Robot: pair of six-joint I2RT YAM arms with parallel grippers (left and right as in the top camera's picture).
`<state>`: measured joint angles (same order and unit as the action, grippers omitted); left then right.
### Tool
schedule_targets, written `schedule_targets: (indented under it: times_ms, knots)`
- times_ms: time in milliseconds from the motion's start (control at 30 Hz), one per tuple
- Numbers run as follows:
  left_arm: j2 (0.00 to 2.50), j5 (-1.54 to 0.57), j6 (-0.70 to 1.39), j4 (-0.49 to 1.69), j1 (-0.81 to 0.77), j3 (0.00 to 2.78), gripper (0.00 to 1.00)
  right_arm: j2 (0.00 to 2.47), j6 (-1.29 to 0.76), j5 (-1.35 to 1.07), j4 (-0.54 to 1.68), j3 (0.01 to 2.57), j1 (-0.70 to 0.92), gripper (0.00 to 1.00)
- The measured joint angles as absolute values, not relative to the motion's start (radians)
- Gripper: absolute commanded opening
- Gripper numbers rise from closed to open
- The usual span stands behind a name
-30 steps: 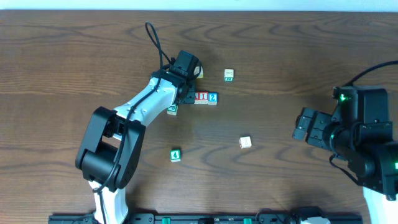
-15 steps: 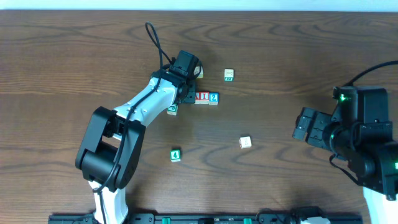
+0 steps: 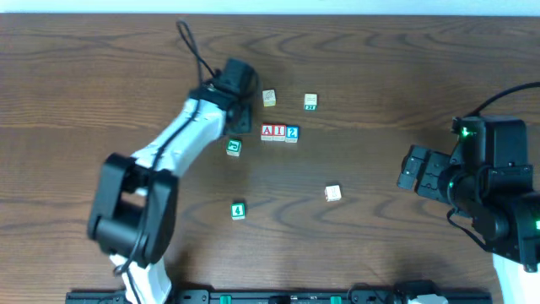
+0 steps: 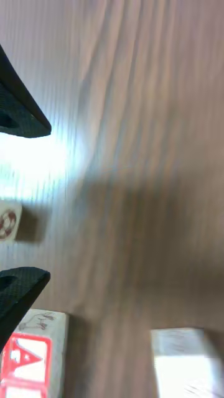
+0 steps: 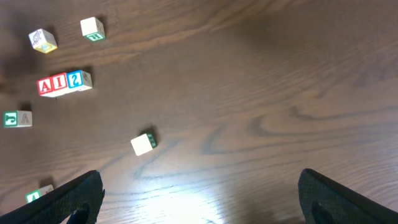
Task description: Spell out Ai2
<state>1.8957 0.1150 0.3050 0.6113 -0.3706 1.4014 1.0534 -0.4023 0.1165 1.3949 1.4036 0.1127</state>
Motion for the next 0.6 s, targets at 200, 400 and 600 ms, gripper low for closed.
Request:
schedule_targets:
  times_ms: [200,400,600]
  knots:
    - [1.642,0.183,0.256,0.739,-0.325,1.52,0.74,1.053,-0.401,0.117,1.332,1.404,0.113,0.99]
    - [1.348,0.195,0.216,0.807,-0.329,1.606,0.92,1.026,-0.37,0.105,1.243,1.403,0.113,0.99]
    - [1.074,0.187,0.173,0.964,-0.329,1.613,0.95,0.883,-0.317,0.101,1.221,1.404,0.113,0.99]
